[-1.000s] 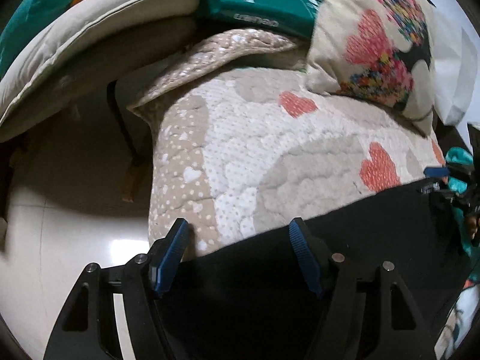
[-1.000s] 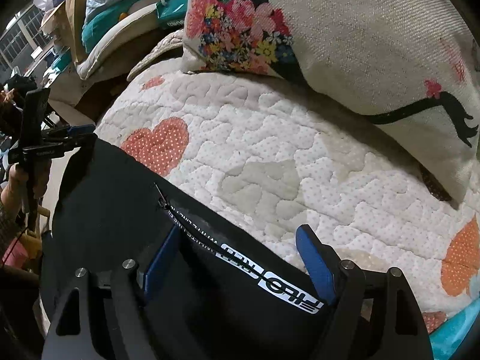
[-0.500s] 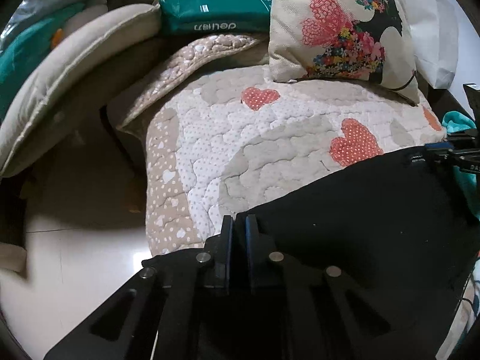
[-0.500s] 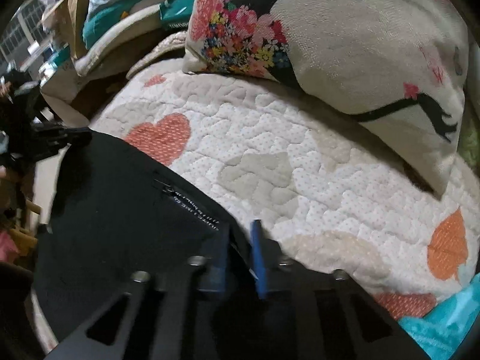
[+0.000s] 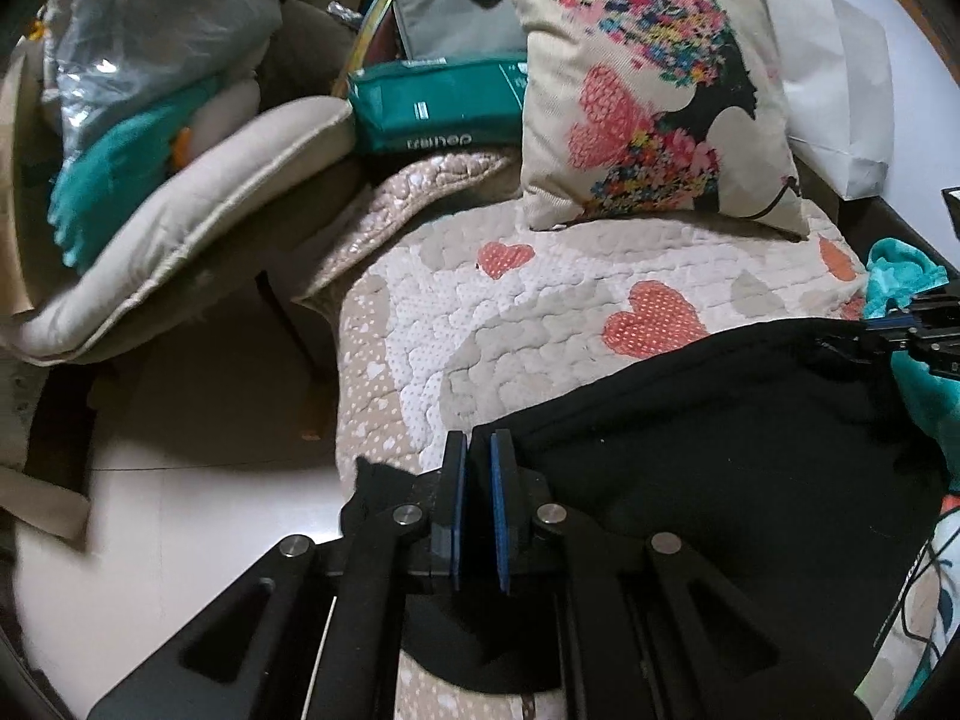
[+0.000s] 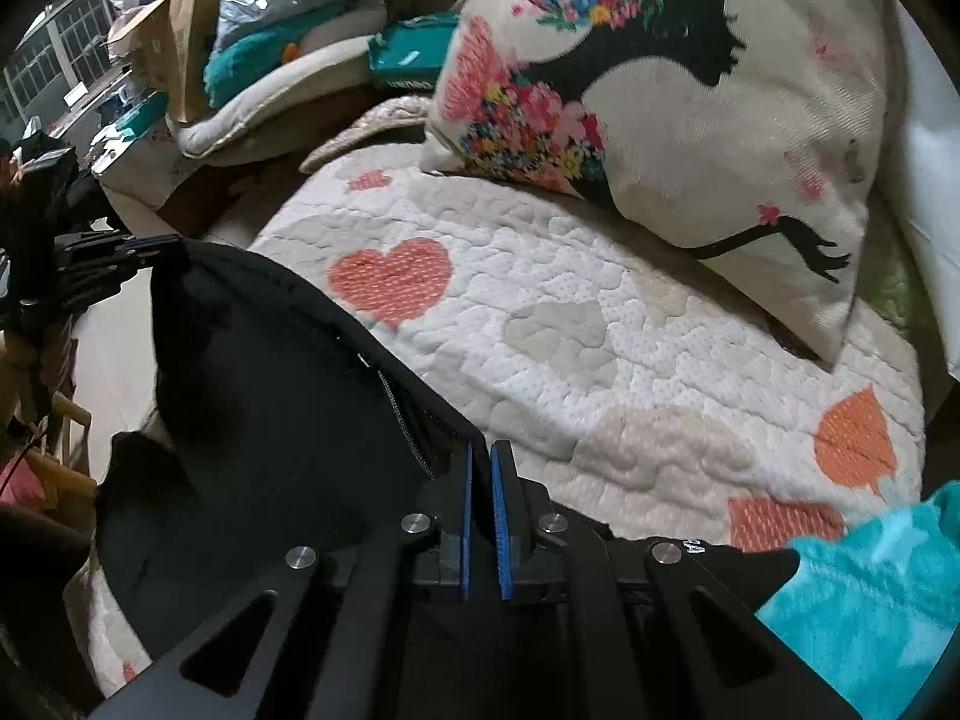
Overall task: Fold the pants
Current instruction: 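Lift the waistband with both grippers and fold it over toward the leg hems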
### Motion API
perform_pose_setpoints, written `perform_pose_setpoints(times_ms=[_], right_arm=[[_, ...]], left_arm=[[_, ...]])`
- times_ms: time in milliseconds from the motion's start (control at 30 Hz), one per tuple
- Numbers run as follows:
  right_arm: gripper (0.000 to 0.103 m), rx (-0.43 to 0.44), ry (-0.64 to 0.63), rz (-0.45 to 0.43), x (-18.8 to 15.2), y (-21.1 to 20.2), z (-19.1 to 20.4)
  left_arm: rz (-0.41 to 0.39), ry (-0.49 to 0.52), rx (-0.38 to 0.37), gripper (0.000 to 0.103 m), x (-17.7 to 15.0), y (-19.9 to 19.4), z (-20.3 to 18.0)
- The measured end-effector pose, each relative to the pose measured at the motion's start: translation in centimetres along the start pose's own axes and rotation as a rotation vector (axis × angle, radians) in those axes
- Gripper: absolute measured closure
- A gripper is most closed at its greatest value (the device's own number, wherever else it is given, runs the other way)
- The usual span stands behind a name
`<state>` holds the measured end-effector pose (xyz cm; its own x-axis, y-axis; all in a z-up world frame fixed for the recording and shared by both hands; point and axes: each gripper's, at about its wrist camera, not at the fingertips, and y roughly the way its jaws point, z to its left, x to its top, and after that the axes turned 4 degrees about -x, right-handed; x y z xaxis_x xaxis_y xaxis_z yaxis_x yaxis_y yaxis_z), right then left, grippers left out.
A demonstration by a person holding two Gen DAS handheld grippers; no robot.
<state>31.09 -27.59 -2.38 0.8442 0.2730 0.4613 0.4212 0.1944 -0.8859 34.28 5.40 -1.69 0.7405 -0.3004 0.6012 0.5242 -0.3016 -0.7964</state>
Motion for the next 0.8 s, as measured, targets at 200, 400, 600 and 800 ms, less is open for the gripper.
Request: perform_pose_setpoints(times_ms=[200,400,600,800], right_arm=[[0.096,-0.012,-0.016,-0.019,-2.1,-3.3,2.2],[0.096,-0.022,-0.025,-0.022,-4.9,-5.7,4.2],[0.096,-0.014,-0.023,-0.012,-8.4,-6.9,6.0],[0.096,-0.011,-0.023,0.003,-11.5,-7.3,7.5]], left_arm=[[-0.024,0.003,0.023,0.095,-2.3,-3.2,-1.3],[-0.036,-0.033,0.024,0.095,-5.7,-6.2,-2.1],[-0.033,-0.074,0.030,0.095,-9.0,-8.5,-3.1],[-0.033,-0.136,0.034,0.096,-12.2,-10.1,-4.1]])
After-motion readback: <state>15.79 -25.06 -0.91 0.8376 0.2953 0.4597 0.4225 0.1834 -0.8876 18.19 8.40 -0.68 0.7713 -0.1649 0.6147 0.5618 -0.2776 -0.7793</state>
